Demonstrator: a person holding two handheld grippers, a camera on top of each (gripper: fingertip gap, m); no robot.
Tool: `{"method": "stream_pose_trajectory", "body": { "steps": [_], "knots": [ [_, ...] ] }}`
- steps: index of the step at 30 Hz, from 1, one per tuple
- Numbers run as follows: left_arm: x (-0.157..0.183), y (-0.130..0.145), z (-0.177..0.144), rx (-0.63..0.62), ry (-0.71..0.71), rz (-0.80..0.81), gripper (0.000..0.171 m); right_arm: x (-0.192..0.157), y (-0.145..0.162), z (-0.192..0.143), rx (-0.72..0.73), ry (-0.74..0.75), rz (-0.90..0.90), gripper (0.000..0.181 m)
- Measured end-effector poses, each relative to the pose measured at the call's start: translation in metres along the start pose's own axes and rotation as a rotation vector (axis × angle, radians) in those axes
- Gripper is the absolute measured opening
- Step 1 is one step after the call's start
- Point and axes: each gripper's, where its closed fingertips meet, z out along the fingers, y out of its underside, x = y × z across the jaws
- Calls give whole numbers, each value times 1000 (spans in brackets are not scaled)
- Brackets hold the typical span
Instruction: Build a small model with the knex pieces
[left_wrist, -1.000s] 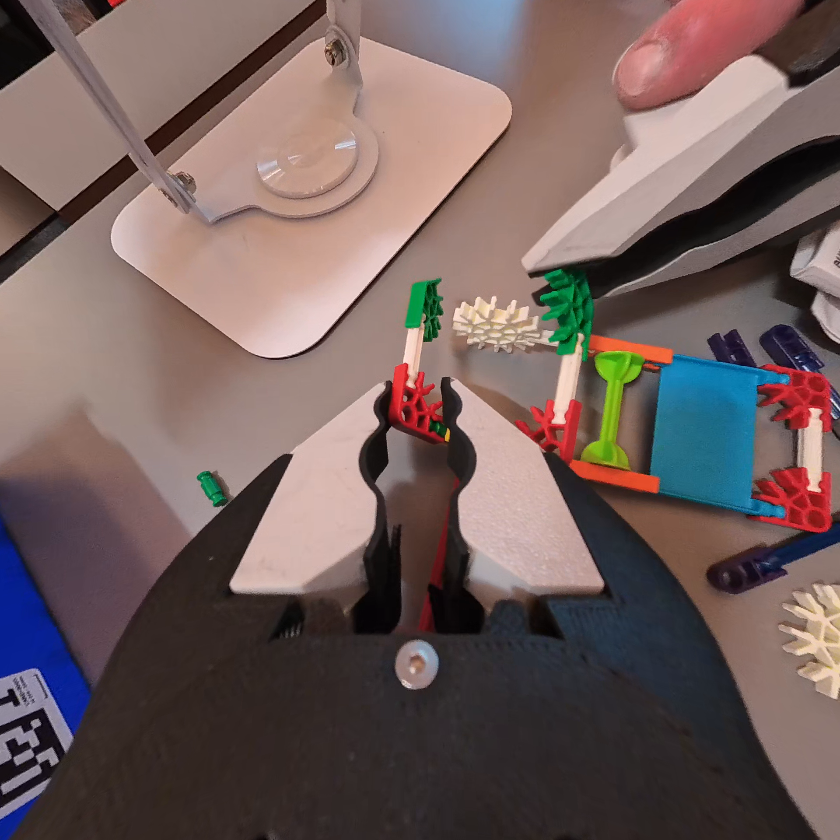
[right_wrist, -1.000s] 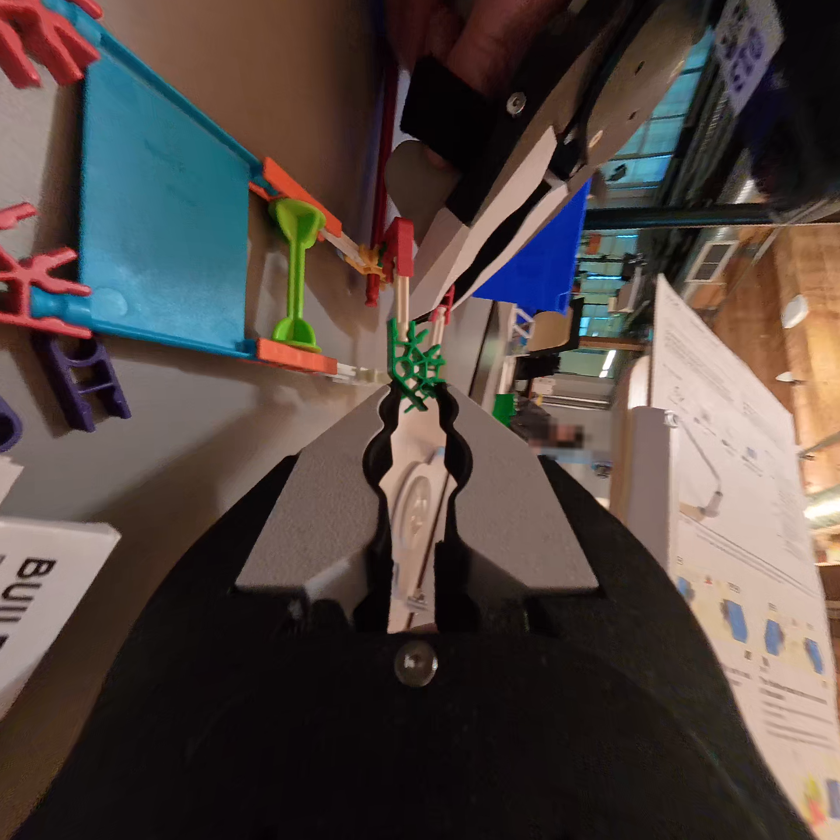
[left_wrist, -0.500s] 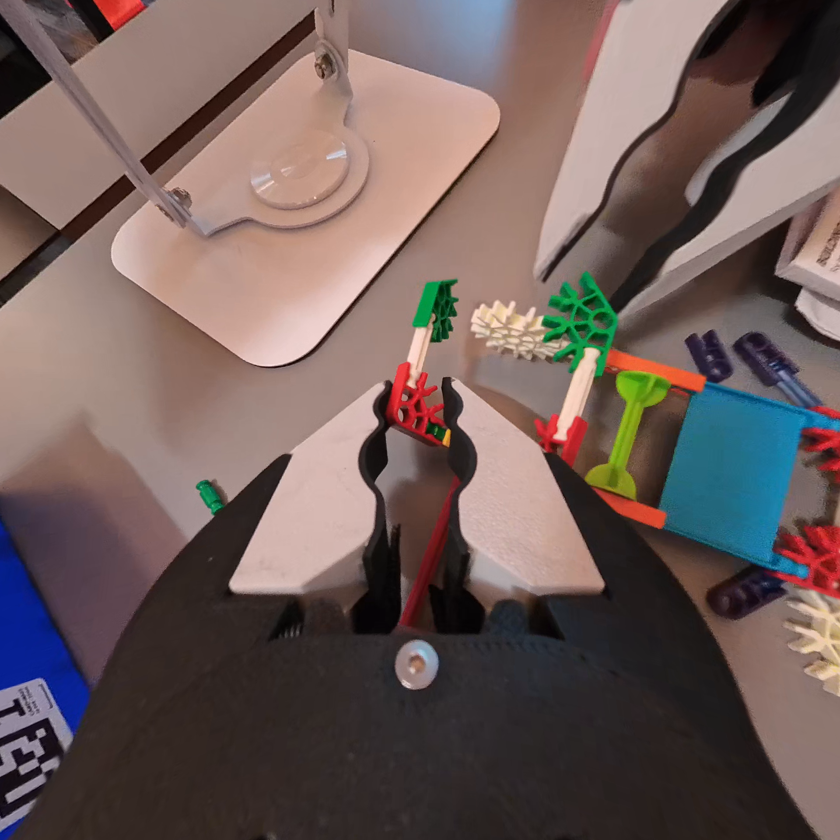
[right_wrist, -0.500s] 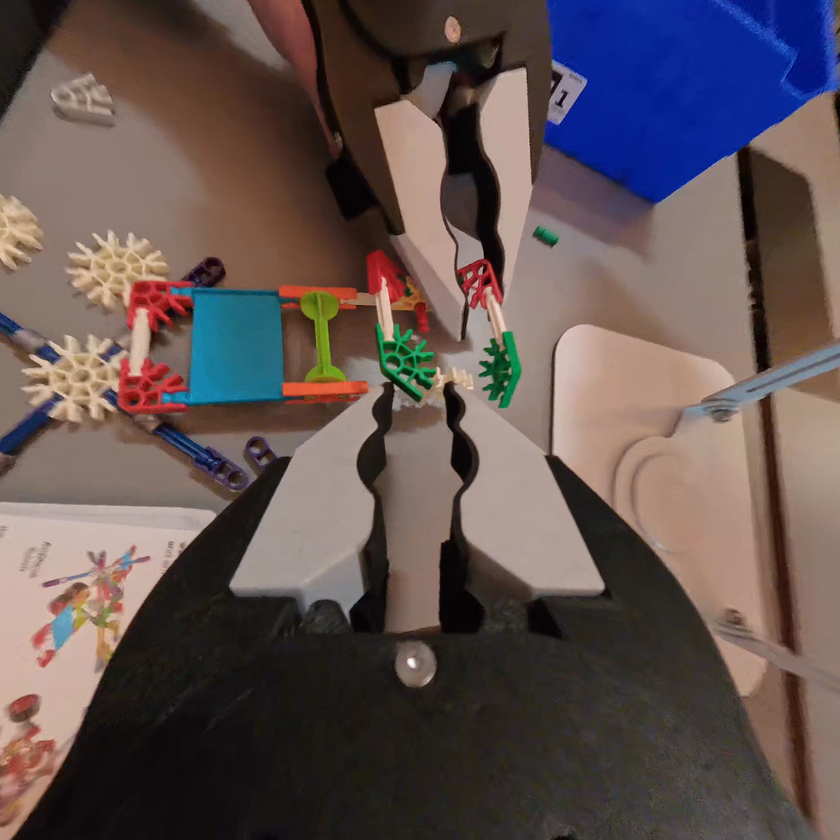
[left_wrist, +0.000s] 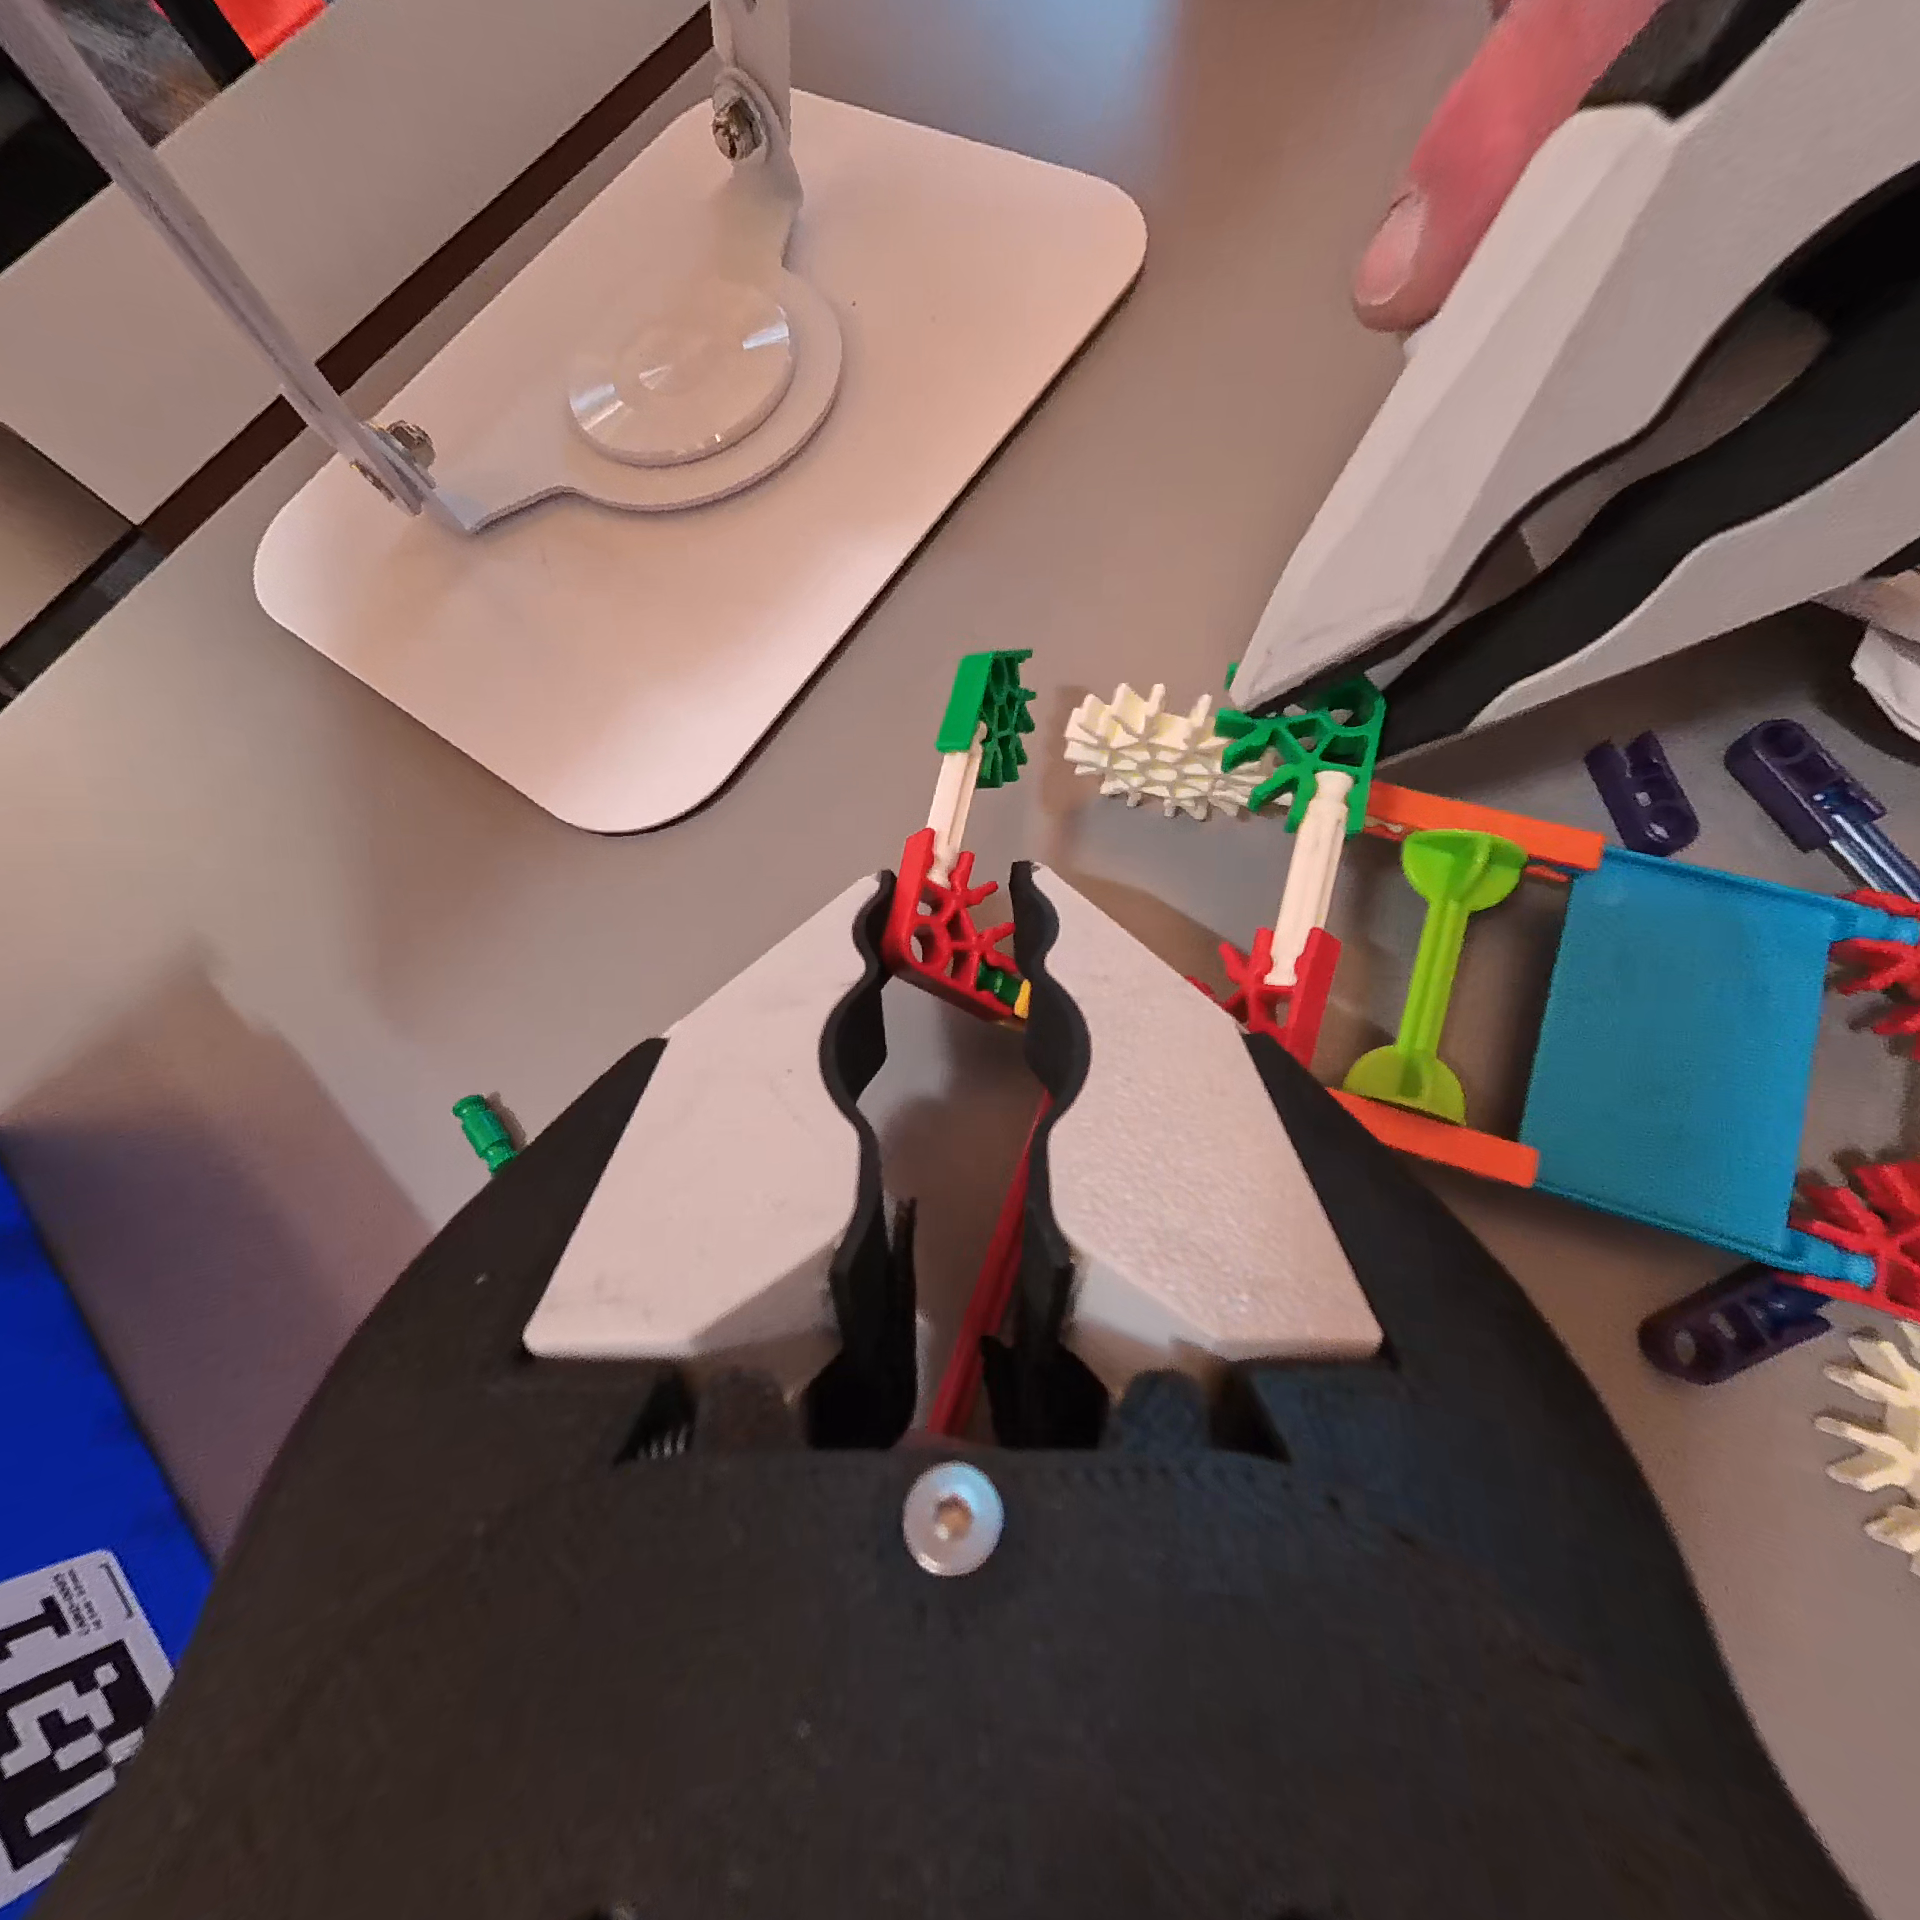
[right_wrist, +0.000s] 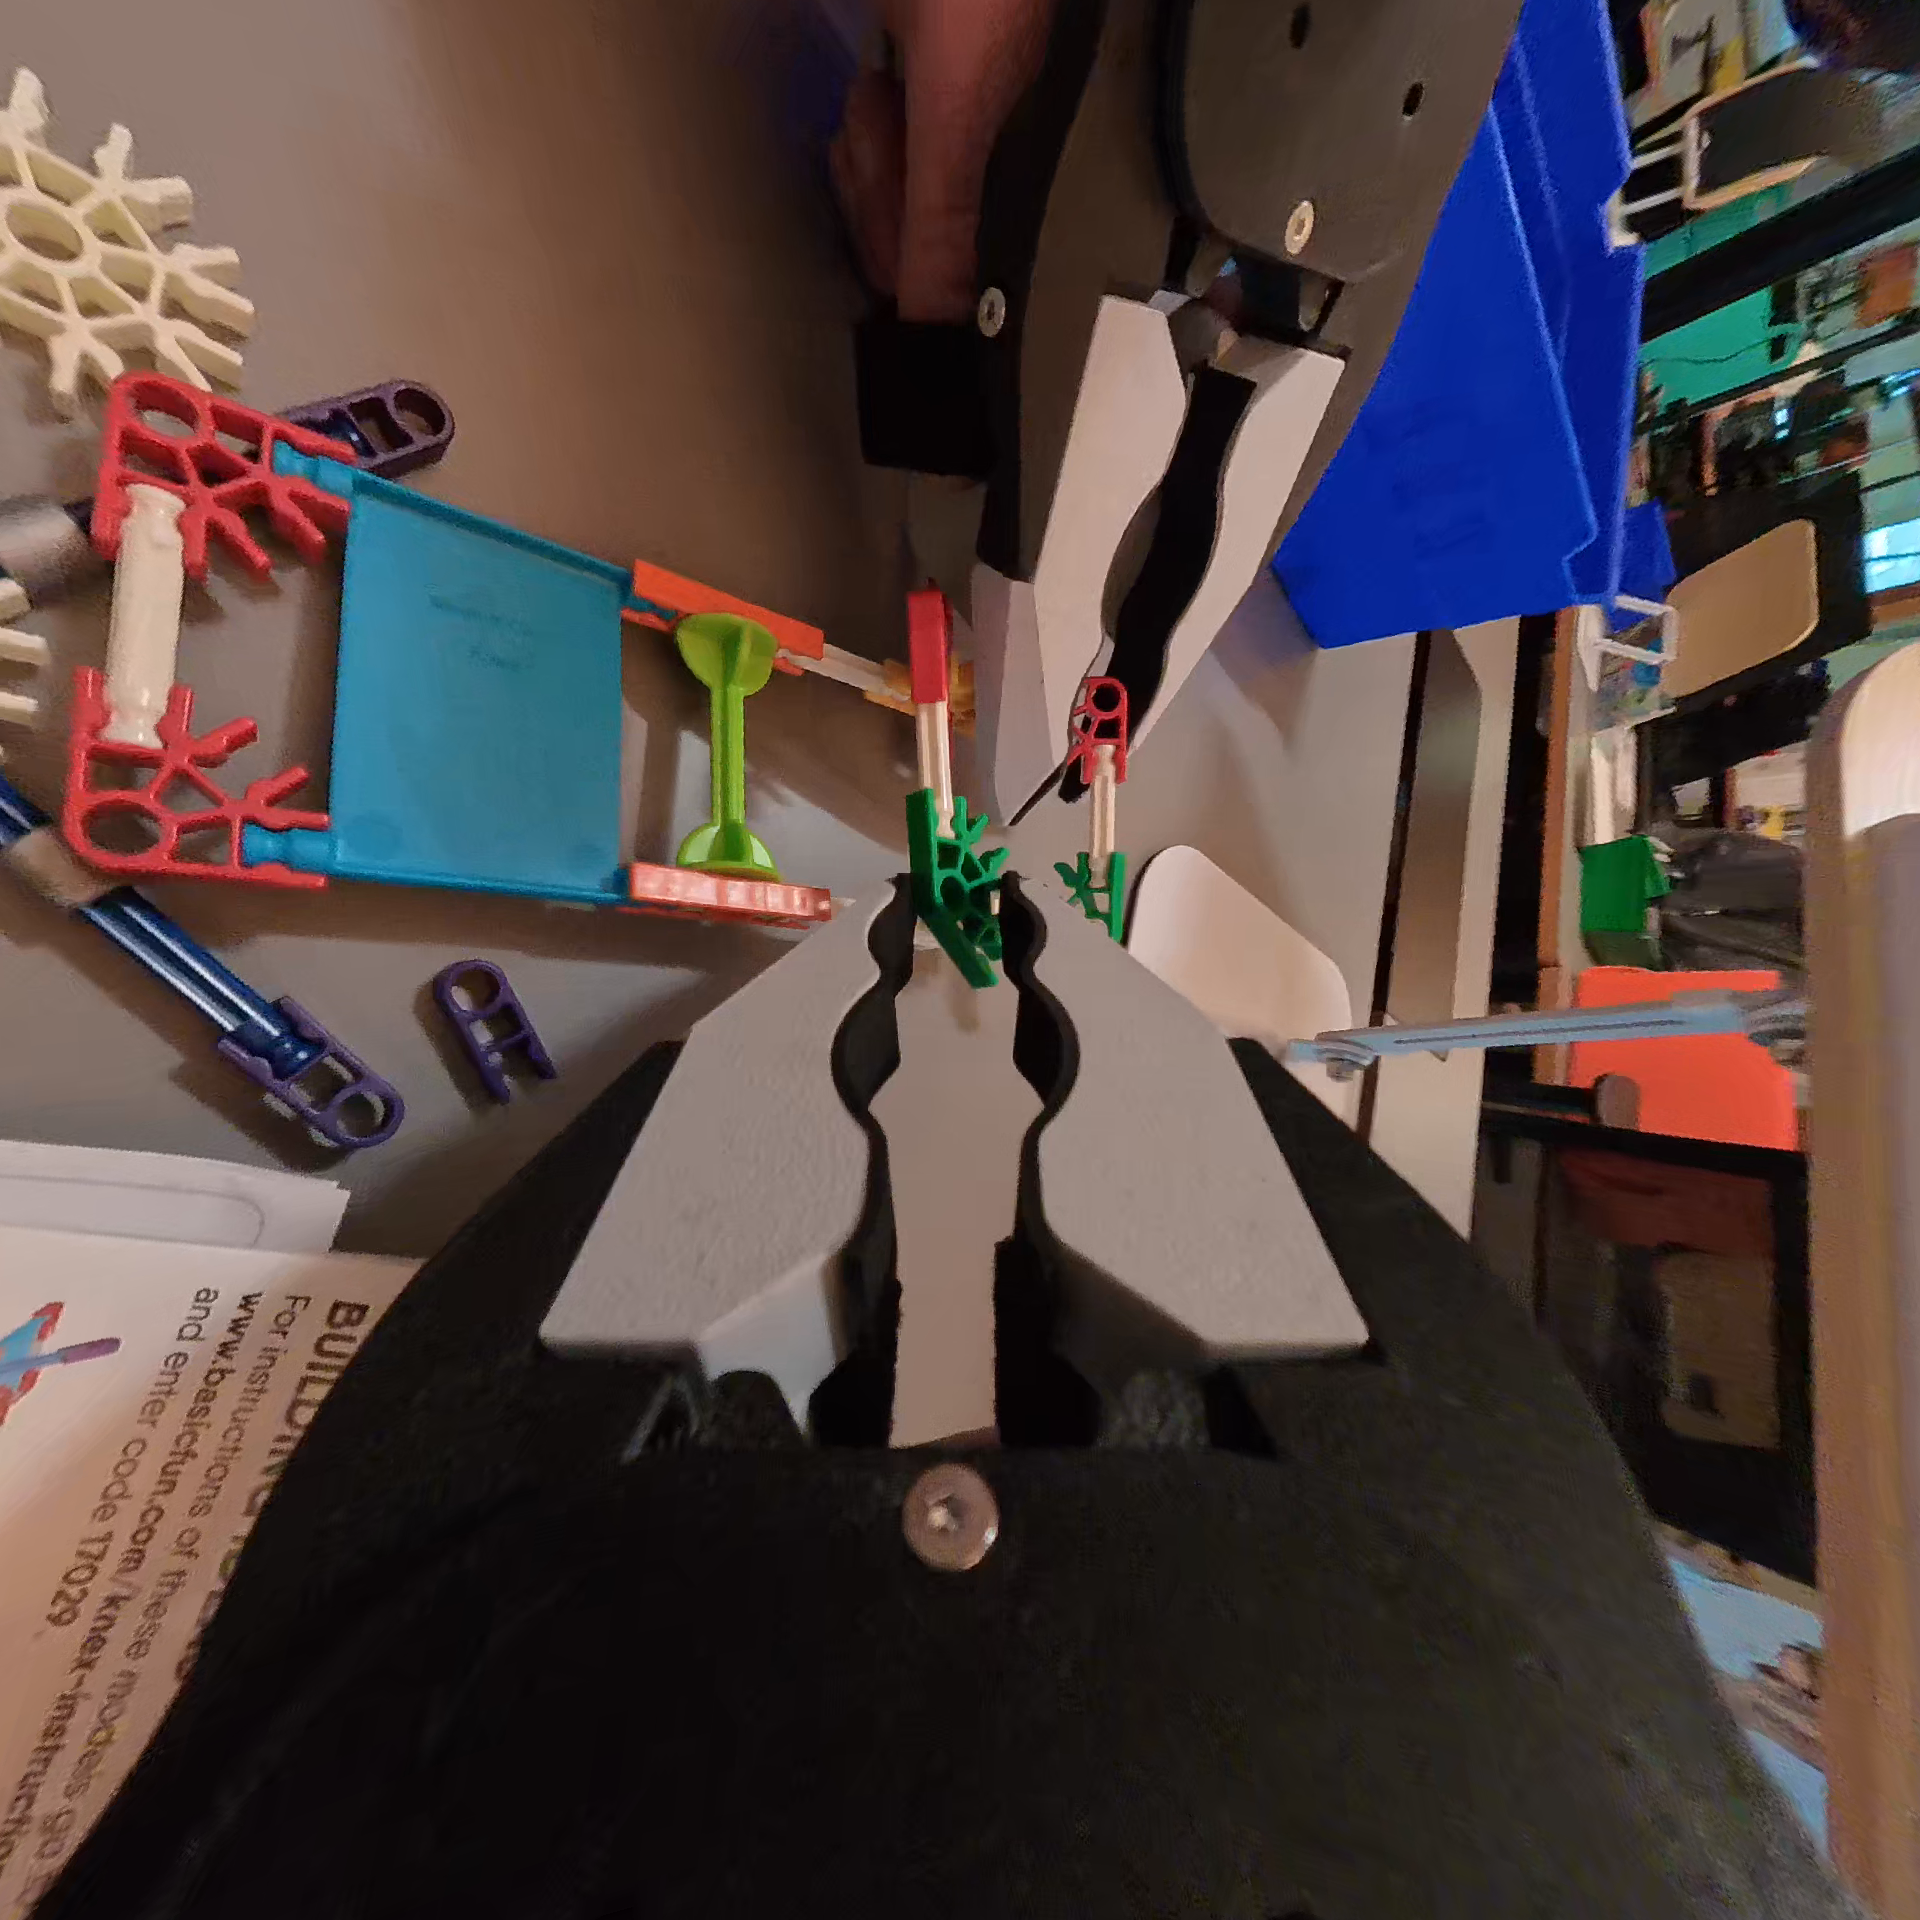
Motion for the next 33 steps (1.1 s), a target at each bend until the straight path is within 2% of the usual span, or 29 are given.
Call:
{"method": "stream_pose_trajectory", "body": {
  "steps": [4,7,9,11,19,24,27,33],
  "knots": [
    [1,0,1,-4,-3,19,20,-1,-1,-1,11,-65,134,11],
    [2,0,1,-2,0,25,20,-5,-2,-3,33,-191,373,11],
    [5,-1,2,0,10,29,20,-2,-8,-6,99,-254,537,12],
    [5,-2,1,6,8,33,20,1,-9,-8,136,-289,615,14],
    [3,-1,-2,4,2,45,26,6,0,-11,93,-179,385,27],
    [-1,-2,-6,15,-7,48,20,6,0,-5,85,-112,302,10],
    [-1,-4,-7,28,-7,47,17,6,0,-6,72,-145,357,9],
    [-2,-6,-8,44,-22,82,17,2,-1,-9,109,-304,647,9]
  ]
}}
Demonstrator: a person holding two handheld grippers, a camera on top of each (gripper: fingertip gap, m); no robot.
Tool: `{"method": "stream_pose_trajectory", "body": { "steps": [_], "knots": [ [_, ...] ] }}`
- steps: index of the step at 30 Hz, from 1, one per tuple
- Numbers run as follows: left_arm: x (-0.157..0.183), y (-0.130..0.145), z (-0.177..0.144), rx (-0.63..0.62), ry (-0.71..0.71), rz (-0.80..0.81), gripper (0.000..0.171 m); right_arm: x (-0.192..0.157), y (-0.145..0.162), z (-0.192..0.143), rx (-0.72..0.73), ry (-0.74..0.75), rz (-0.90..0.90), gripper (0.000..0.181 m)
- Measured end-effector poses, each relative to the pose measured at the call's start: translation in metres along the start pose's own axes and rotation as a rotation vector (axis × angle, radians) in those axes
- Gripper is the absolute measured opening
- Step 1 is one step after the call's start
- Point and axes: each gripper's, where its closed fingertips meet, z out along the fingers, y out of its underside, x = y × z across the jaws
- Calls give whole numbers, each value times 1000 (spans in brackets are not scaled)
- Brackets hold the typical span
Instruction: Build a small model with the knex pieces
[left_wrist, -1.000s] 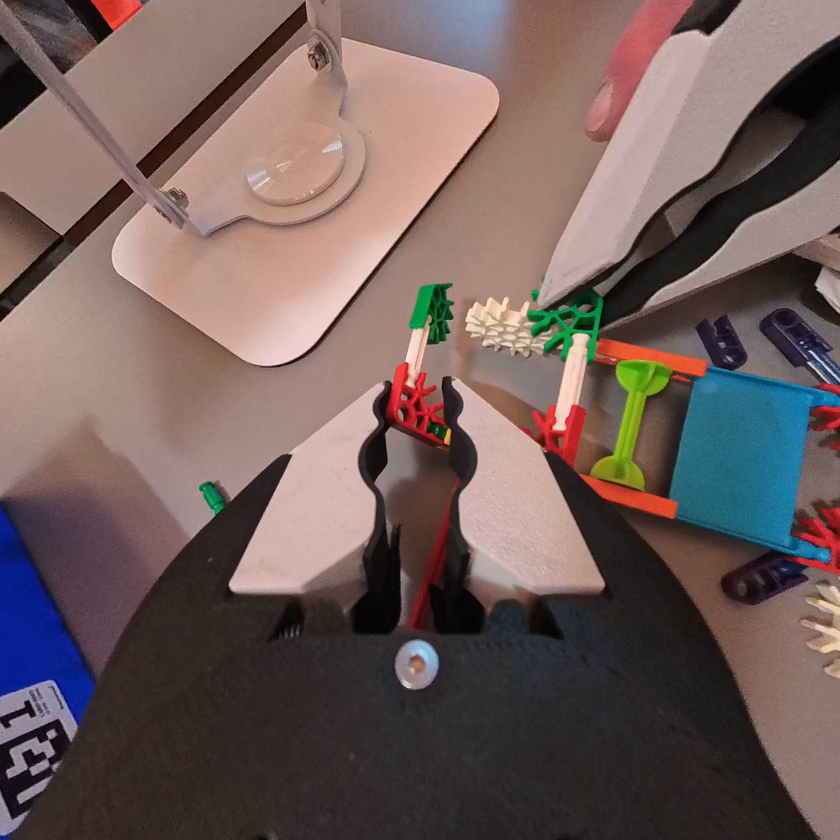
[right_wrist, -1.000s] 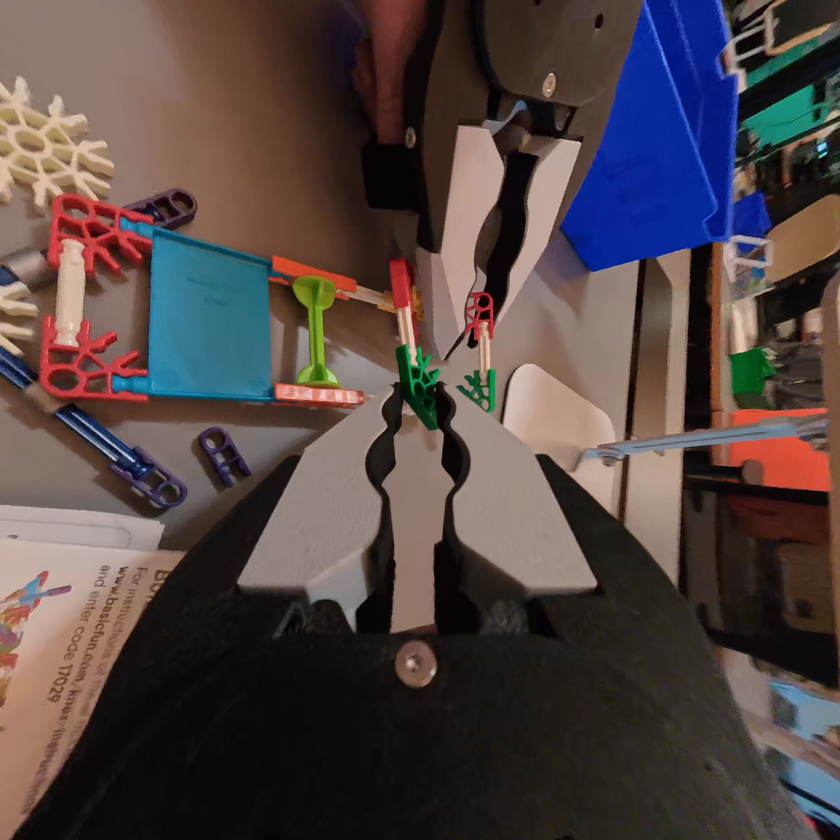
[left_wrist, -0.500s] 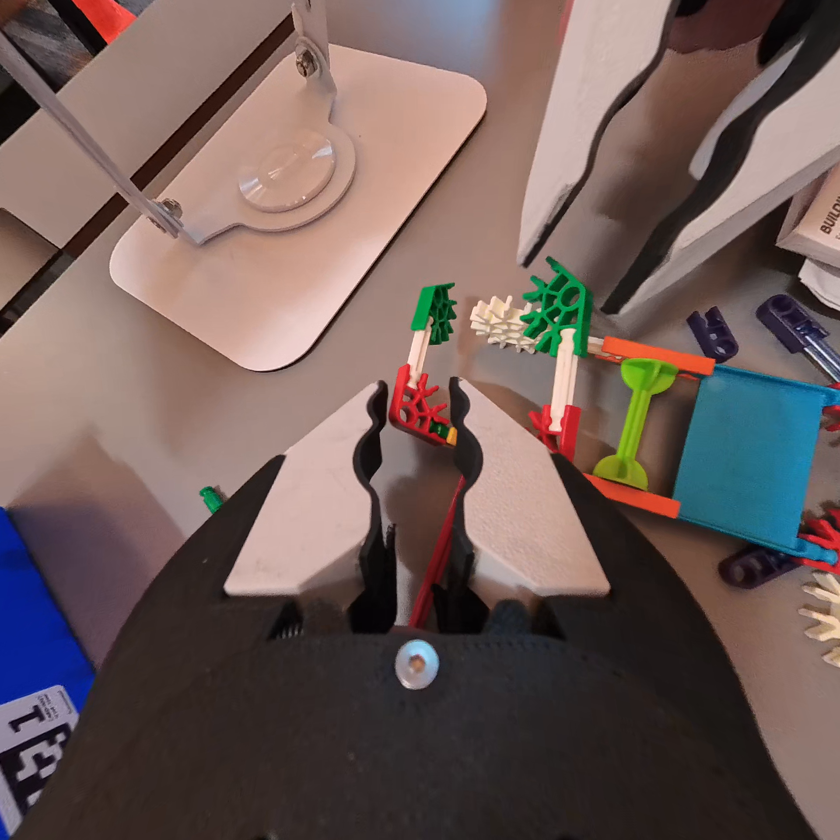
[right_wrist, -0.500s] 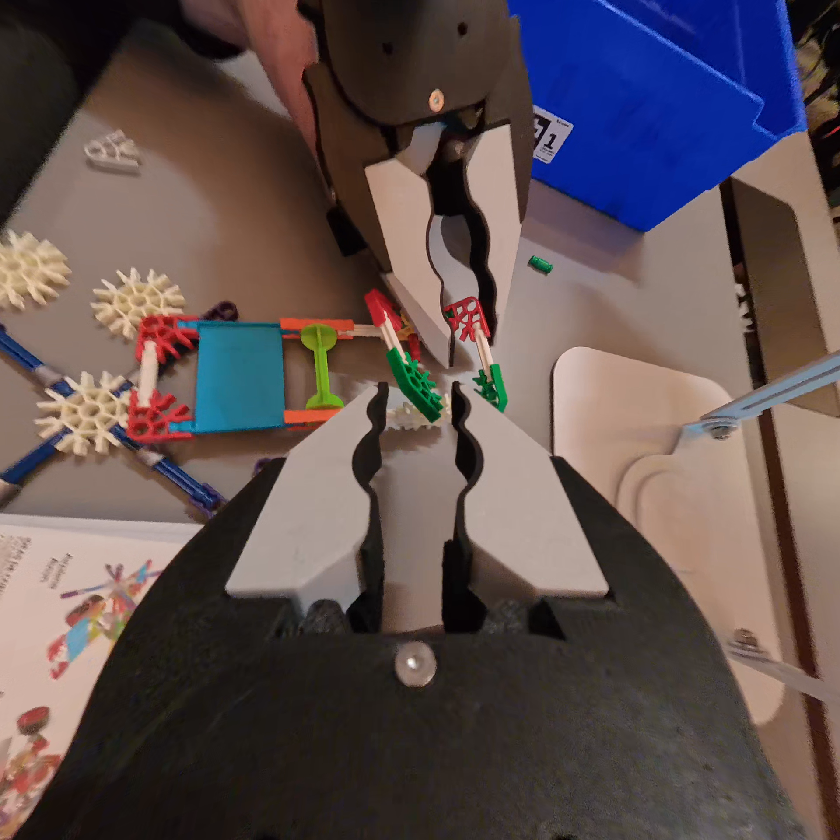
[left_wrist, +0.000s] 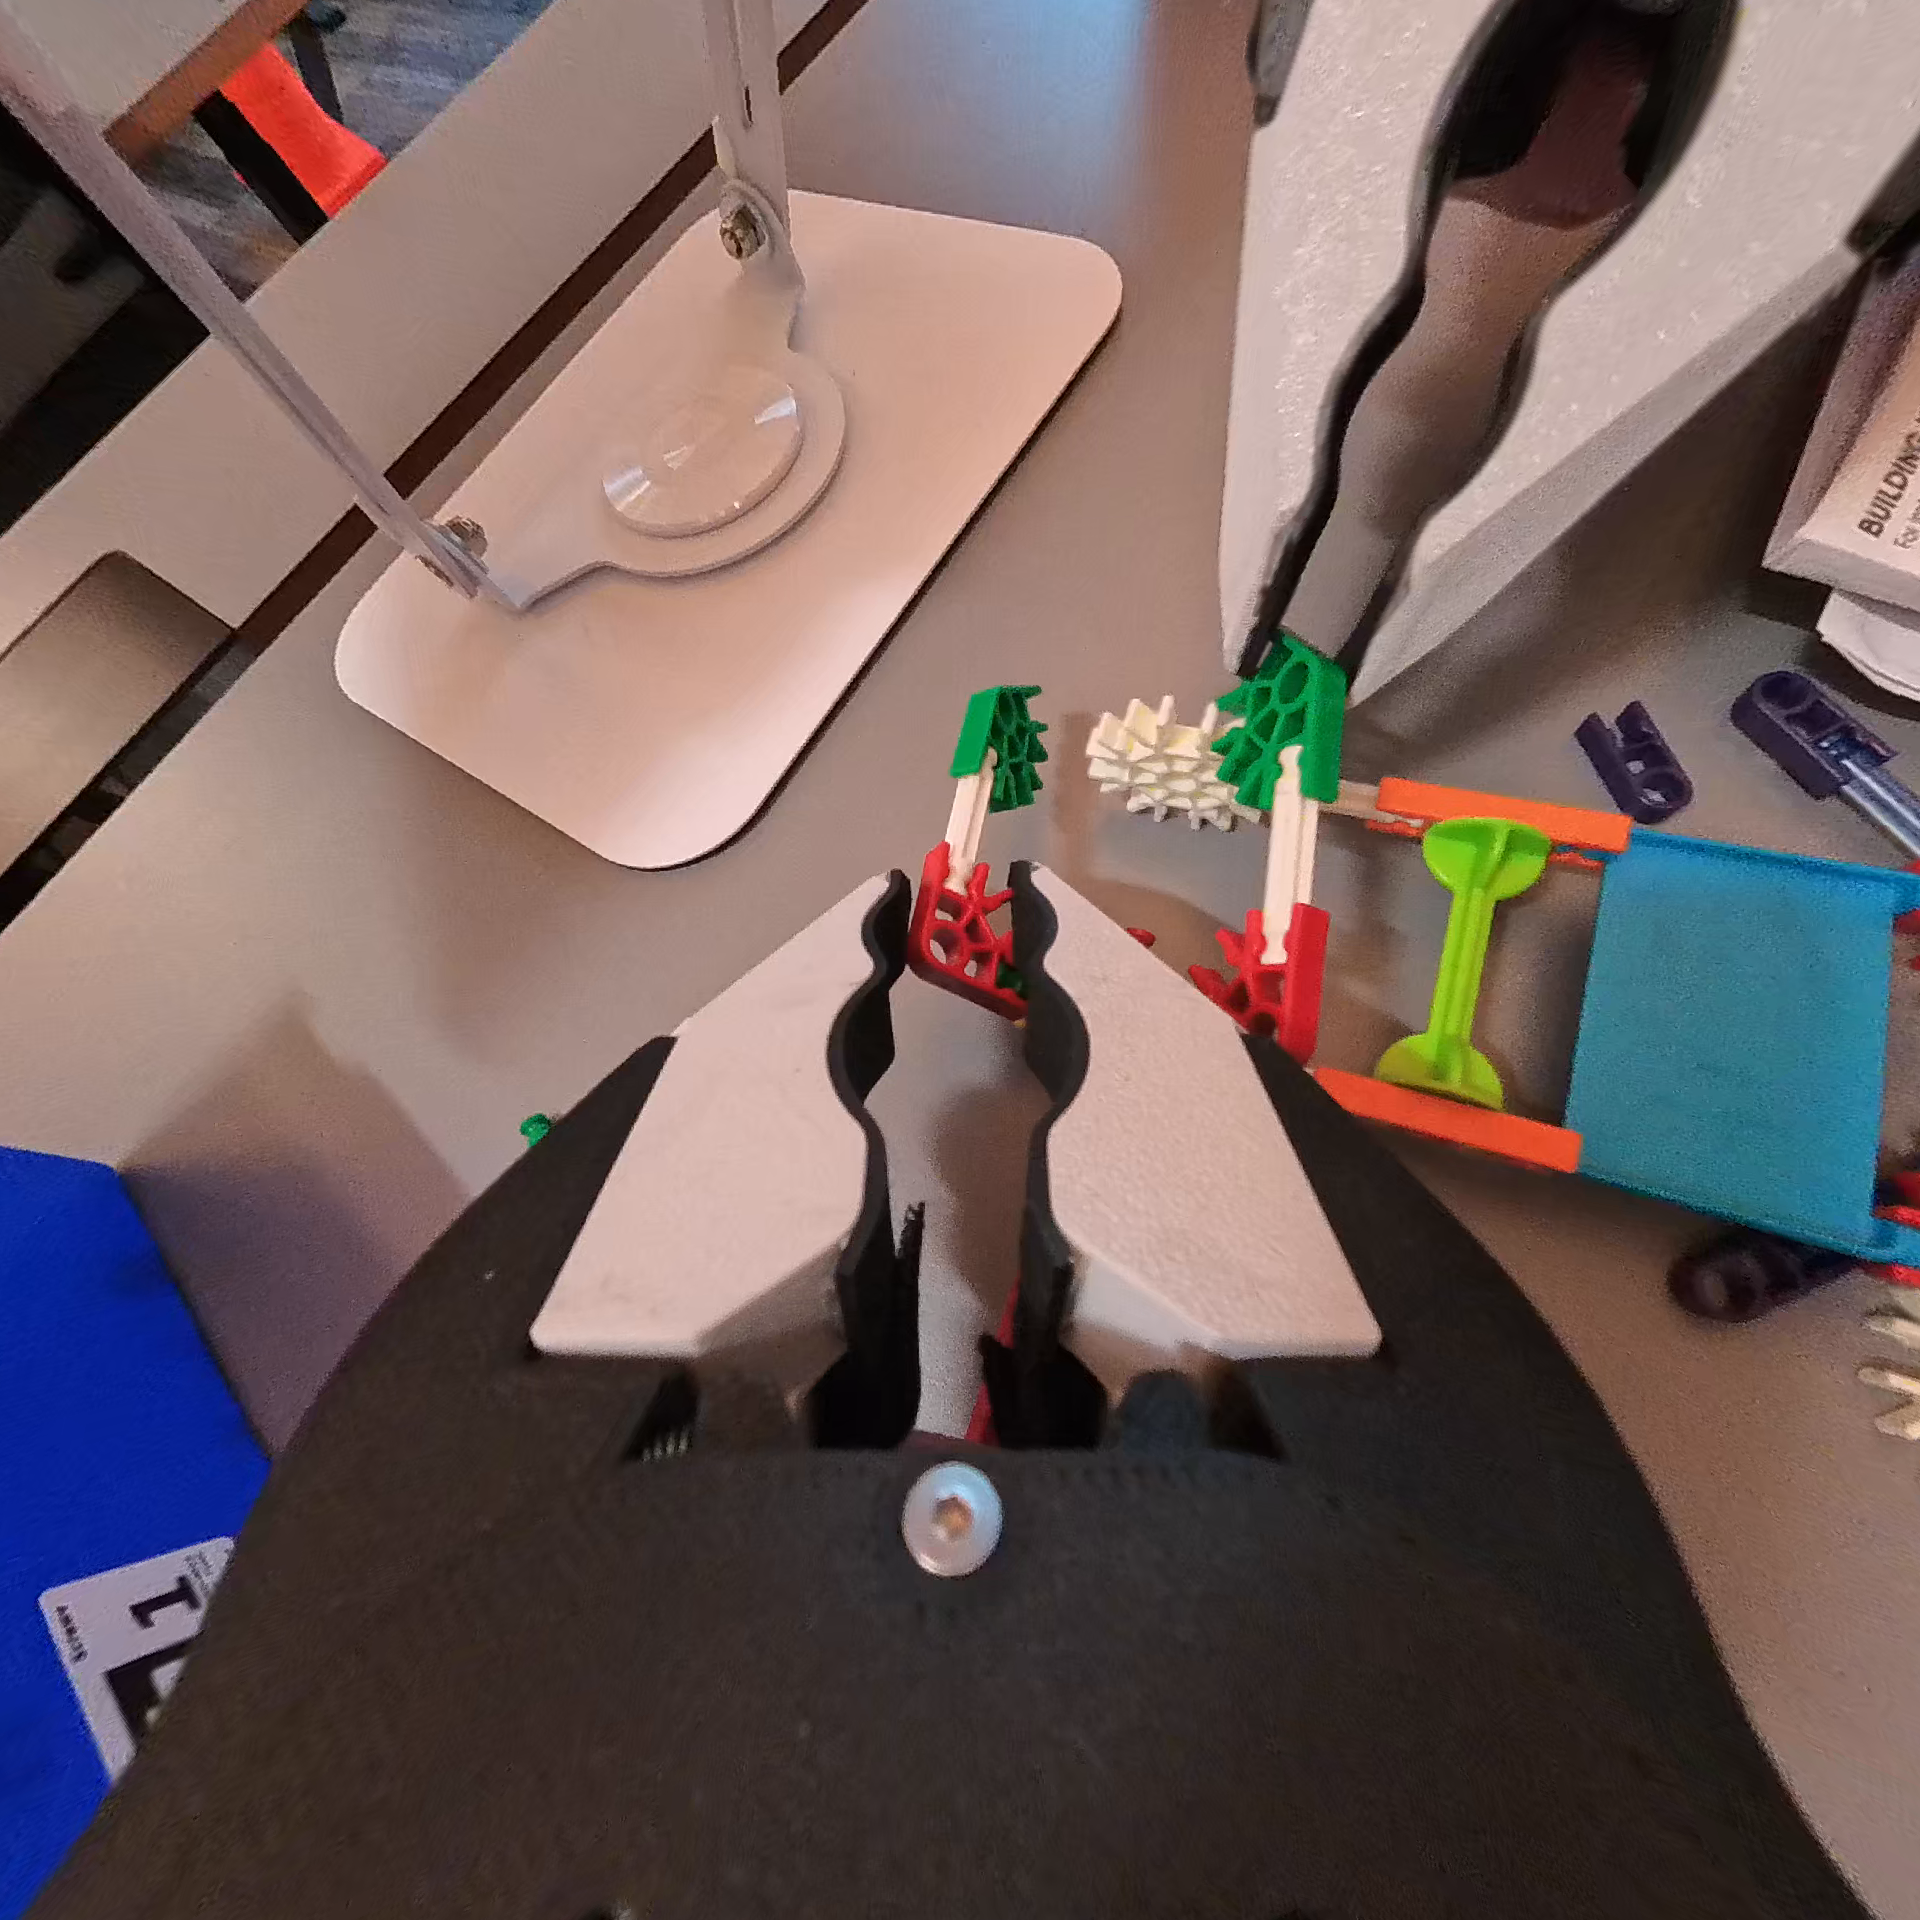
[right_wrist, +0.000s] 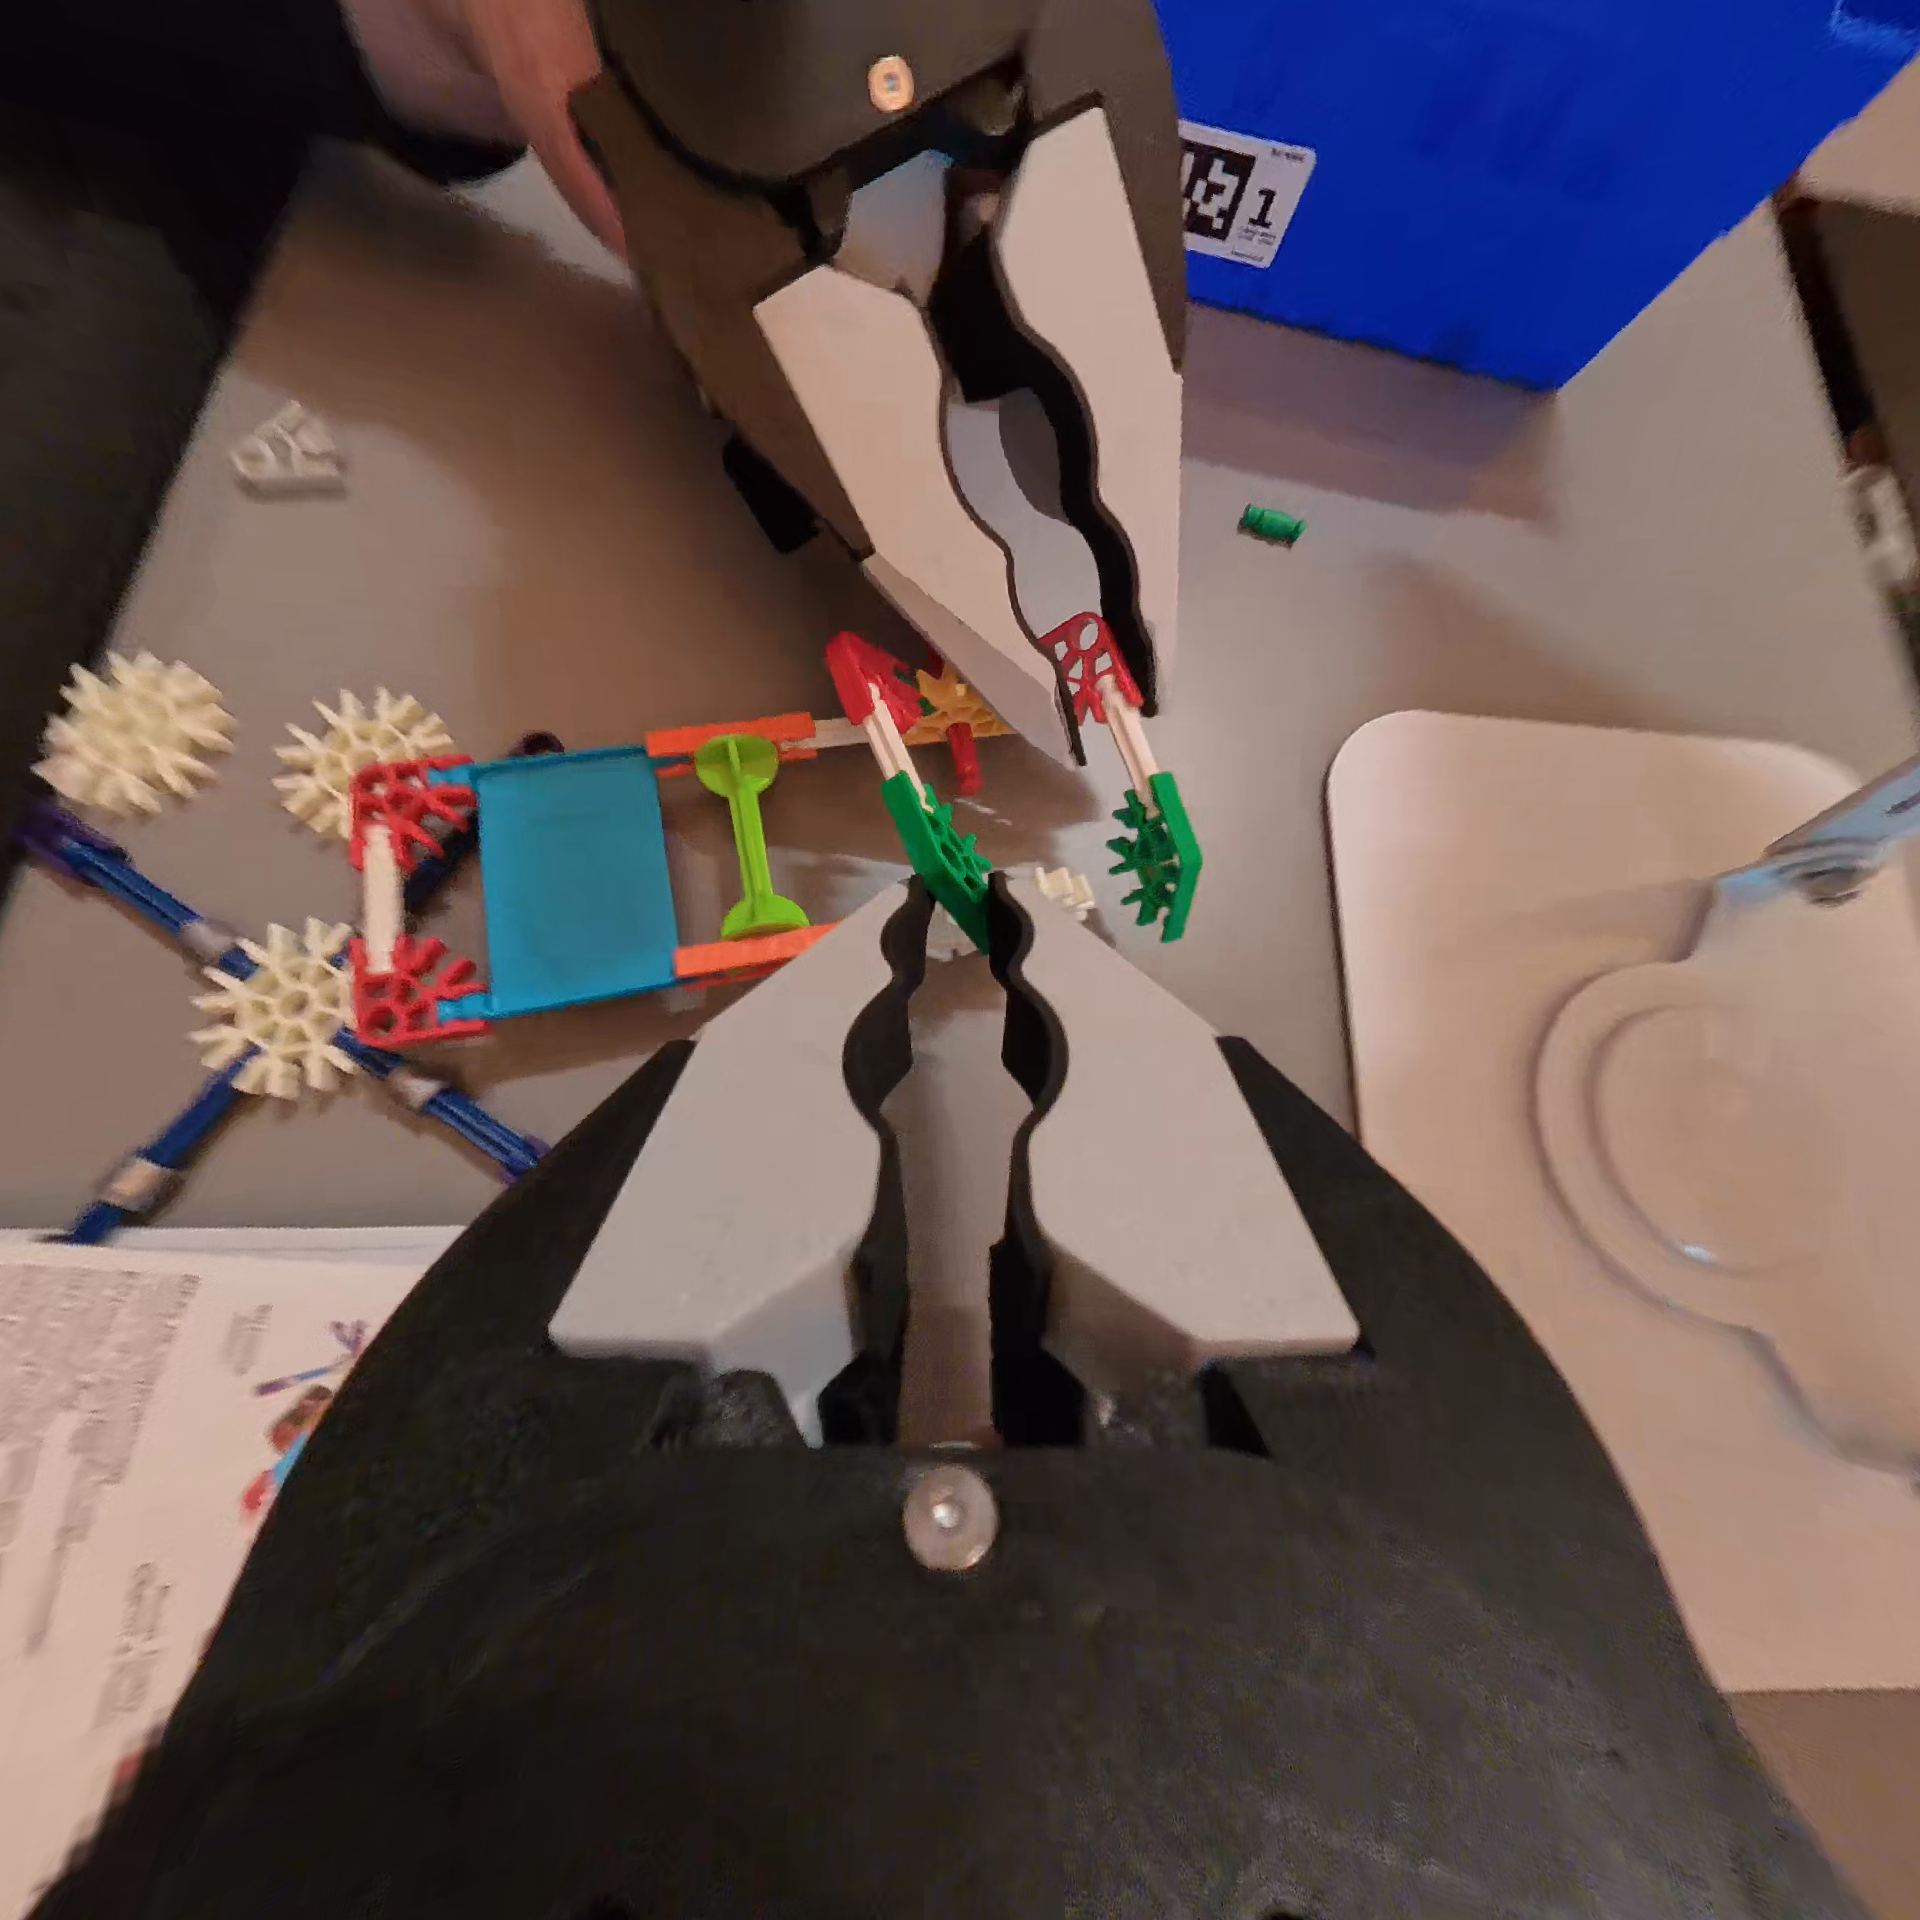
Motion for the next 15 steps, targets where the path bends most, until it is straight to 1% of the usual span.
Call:
{"method": "stream_pose_trajectory", "body": {
  "steps": [3,7,8,12,14,15],
  "knots": [
    [-1,-1,-1,5,-15,14,17,-4,2,-1,7,-90,136,7],
    [1,0,0,3,-6,20,17,-14,8,3,-25,-180,247,7],
    [0,1,1,-1,-15,21,17,-12,7,4,-13,-179,263,7],
    [-1,1,0,2,-9,10,17,-9,3,0,29,-191,292,10],
    [-1,2,1,-4,-14,16,18,-7,2,-2,41,-177,245,25],
    [-2,2,0,-5,-19,16,23,-6,3,-2,36,-164,218,25]
  ]
}}
